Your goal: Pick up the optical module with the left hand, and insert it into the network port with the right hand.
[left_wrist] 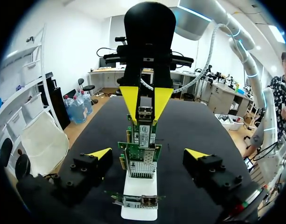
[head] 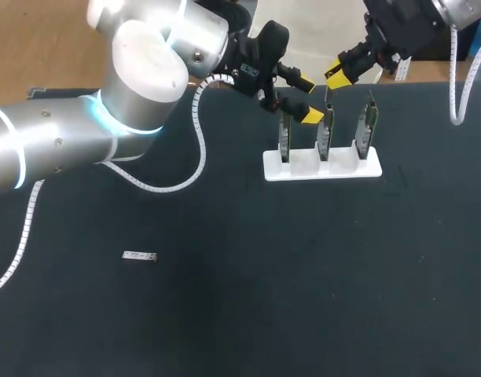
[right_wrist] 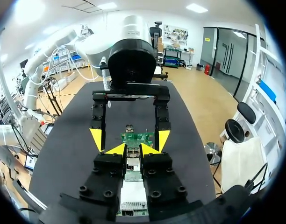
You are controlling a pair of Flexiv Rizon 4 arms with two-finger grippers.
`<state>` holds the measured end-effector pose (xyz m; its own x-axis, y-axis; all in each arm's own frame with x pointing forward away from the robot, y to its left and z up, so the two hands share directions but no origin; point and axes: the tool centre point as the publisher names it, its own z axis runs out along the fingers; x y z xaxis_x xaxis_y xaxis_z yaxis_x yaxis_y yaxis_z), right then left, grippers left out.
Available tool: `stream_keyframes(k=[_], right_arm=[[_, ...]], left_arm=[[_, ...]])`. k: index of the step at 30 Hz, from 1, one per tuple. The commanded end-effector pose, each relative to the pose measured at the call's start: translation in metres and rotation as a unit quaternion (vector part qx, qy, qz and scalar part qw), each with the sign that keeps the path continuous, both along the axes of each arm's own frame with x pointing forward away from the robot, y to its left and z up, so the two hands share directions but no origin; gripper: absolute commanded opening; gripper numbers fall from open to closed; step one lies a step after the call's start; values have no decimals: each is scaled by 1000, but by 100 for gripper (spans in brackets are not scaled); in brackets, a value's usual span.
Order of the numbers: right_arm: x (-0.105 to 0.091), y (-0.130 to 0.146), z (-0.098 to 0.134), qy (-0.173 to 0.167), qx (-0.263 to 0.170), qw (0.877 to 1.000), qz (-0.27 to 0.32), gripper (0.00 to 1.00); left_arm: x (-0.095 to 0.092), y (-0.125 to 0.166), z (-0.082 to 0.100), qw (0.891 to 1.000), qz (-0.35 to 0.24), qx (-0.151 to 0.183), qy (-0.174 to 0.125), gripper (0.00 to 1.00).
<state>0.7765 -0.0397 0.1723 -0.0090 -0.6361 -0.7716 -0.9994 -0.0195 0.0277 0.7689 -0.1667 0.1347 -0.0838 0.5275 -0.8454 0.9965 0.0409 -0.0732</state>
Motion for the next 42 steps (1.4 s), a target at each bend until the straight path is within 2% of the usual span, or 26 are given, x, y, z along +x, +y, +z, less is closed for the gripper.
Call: stream_keyframes(k=[1,24,42], right_arm=[[-6,-1,4,-7,0,1000,-1,0],[0,-2,-6,12,-10,1000,14,0],[-4,-1,1,5,-11,999,31,0]], left_arm=[[2,-1,0,1000,-1,2,2,100],[2,-1,0,1000,-1,2,2,100],[2,-1,0,1000,-1,2,2,100]])
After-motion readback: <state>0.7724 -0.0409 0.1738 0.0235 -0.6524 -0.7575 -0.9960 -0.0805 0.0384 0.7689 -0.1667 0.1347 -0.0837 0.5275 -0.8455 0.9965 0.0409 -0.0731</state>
